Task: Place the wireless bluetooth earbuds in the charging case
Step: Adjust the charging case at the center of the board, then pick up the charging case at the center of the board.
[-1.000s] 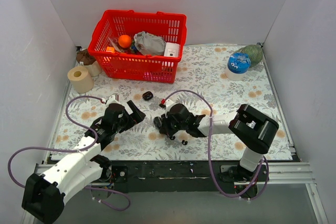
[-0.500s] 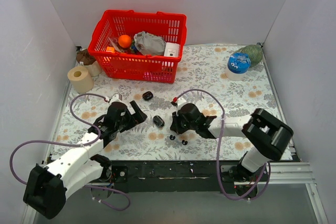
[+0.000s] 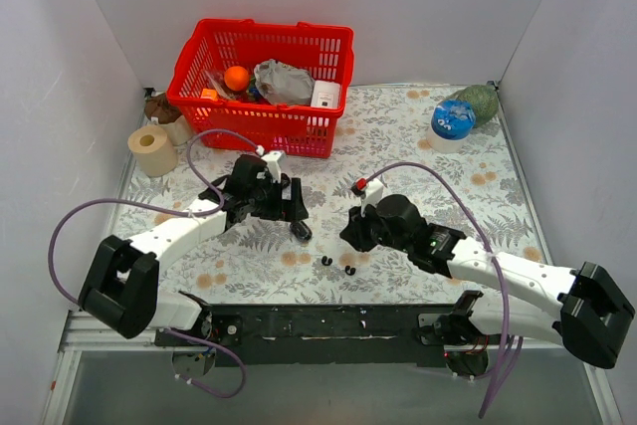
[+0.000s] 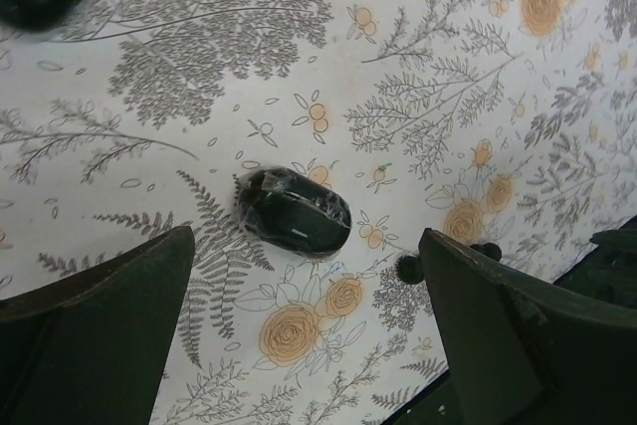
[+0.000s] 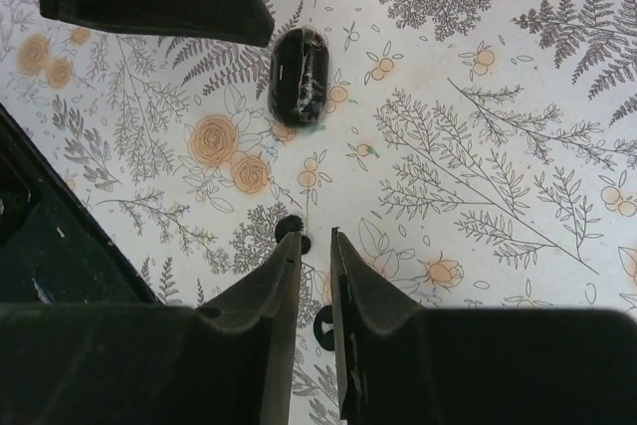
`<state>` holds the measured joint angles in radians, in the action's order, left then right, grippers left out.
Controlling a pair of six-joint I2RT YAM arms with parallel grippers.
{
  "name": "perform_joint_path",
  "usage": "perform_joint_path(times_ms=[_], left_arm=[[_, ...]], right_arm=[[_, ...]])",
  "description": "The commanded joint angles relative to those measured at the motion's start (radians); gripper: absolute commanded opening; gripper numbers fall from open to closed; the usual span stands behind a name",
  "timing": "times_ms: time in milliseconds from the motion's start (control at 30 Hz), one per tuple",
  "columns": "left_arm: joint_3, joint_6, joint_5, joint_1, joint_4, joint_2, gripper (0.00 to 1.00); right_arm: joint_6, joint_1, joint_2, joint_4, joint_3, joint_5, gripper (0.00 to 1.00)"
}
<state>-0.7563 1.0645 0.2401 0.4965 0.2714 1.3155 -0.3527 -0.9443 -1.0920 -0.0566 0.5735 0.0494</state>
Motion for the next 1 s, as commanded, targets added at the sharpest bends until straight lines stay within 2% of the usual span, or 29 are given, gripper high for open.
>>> perform_joint_path(times_ms=[0, 133, 267, 500, 967], left_arm=[[-0.055, -0.205, 0.114, 0.039, -0.004, 0.075, 0.98], [-0.066, -0.323, 0.084, 0.108, -0.004, 0.091, 0.98], [-0.081, -0.383, 0.048, 0.123, -0.018, 0.077, 0.98], [-0.153, -0.472, -0.025, 0.142, 0.074, 0.192, 0.98], [-0.140, -0.440, -0.082, 0.197, 0.101, 0.264, 0.98]], right_arm=[[0.038, -0.002, 0.059, 0.098, 0.014, -0.020, 0.26], [0.057, -0.002, 0.093, 0.130, 0.003, -0.019, 0.26], [0.066, -0.002, 0.118, 0.139, -0.012, -0.020, 0.26], [0.063, -0.002, 0.133, 0.135, -0.031, -0.033, 0.26], [0.060, -0.002, 0.142, 0.129, -0.040, -0.028, 0.26]])
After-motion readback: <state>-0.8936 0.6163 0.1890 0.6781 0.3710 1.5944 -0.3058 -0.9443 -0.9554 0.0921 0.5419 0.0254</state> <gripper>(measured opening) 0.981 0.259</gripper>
